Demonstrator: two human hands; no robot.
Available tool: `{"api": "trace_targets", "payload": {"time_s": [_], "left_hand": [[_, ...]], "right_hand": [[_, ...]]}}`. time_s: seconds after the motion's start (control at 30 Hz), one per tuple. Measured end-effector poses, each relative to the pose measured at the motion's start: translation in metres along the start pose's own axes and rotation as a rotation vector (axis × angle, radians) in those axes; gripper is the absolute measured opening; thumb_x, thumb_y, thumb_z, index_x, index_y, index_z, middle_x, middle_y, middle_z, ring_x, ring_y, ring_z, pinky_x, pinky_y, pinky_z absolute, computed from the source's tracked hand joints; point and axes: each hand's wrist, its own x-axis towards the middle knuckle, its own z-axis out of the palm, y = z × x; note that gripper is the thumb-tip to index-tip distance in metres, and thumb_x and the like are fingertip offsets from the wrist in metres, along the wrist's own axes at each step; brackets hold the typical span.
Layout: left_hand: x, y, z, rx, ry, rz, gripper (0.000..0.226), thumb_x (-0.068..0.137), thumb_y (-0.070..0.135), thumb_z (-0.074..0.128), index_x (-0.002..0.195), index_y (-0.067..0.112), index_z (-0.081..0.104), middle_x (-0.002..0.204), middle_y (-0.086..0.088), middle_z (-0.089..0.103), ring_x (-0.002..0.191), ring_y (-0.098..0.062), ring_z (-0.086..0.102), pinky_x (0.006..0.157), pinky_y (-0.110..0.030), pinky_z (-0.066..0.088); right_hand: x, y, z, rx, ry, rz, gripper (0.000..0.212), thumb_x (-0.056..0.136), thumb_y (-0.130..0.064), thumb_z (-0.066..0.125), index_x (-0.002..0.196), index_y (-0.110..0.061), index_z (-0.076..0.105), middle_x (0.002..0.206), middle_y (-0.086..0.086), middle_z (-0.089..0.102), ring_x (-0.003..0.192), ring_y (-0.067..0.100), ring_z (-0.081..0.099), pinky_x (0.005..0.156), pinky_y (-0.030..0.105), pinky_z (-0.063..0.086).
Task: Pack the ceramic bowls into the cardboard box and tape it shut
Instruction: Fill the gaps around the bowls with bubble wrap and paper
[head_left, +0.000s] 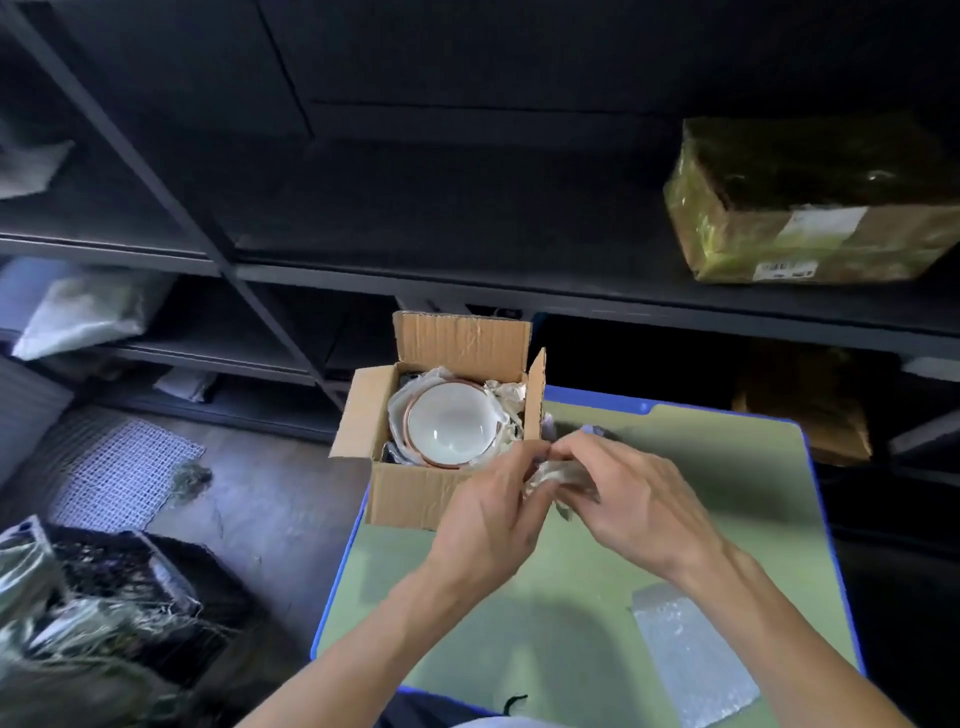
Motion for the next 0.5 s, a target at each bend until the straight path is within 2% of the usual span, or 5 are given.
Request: {"api": "trace_targets", "payload": {"time_s": [0.07, 0.13, 0.27, 0.4, 0.5], "left_hand": [[-0.002, -0.002, -0.014, -0.028, 0.047, -0.043, 0.023, 0.101, 0.032, 0.054, 0.123, 0.027, 0.053, 0.085, 0.004, 0.066, 0.064, -0.012, 0.056, 0.062, -0.033, 0.047], [-0.003, -0.005, -0.026, -0.043, 0.074, -0.074, 0.022, 0.100, 0.037, 0.052, 0.121, 0.029, 0.051, 0.082, -0.001, 0.068, 0.067, -0.015, 0.058, 0.064, -0.035, 0.048], [-0.001, -0.021, -0.046, -0.014, 0.108, -0.128, 0.032, 0.097, 0.054, 0.039, 0.117, 0.033, 0.052, 0.087, 0.006, 0.068, 0.073, -0.014, 0.063, 0.069, -0.039, 0.052], [0.003, -0.048, -0.059, 0.076, 0.149, -0.134, 0.020, 0.101, 0.037, 0.050, 0.111, 0.027, 0.064, 0.099, 0.015, 0.065, 0.079, -0.009, 0.061, 0.076, -0.035, 0.052], [0.010, -0.077, -0.070, 0.200, 0.193, -0.207, 0.023, 0.099, 0.028, 0.054, 0.116, 0.022, 0.069, 0.106, 0.011, 0.060, 0.085, -0.010, 0.059, 0.078, -0.035, 0.052]], "right_hand": [[0.011, -0.016, -0.002, -0.026, 0.000, -0.034, 0.028, 0.087, -0.033, 0.064, 0.114, -0.036, 0.056, 0.110, -0.019, 0.065, 0.100, 0.011, 0.062, 0.070, 0.035, 0.051], [0.021, -0.029, -0.003, -0.033, 0.015, -0.066, 0.029, 0.088, -0.033, 0.058, 0.116, -0.036, 0.055, 0.113, -0.019, 0.063, 0.102, 0.008, 0.059, 0.071, 0.037, 0.052], [0.040, -0.044, 0.000, 0.007, 0.036, -0.090, 0.020, 0.090, -0.032, 0.059, 0.109, -0.034, 0.055, 0.110, -0.019, 0.062, 0.102, 0.006, 0.053, 0.069, 0.036, 0.050], [0.062, -0.046, 0.014, -0.031, -0.043, -0.080, 0.018, 0.093, -0.032, 0.057, 0.110, -0.030, 0.052, 0.111, -0.018, 0.060, 0.109, 0.009, 0.052, 0.074, 0.038, 0.049], [0.075, -0.043, 0.027, -0.062, -0.078, -0.056, 0.024, 0.094, -0.030, 0.057, 0.118, -0.027, 0.055, 0.120, -0.015, 0.061, 0.117, 0.012, 0.049, 0.081, 0.038, 0.049]]}}
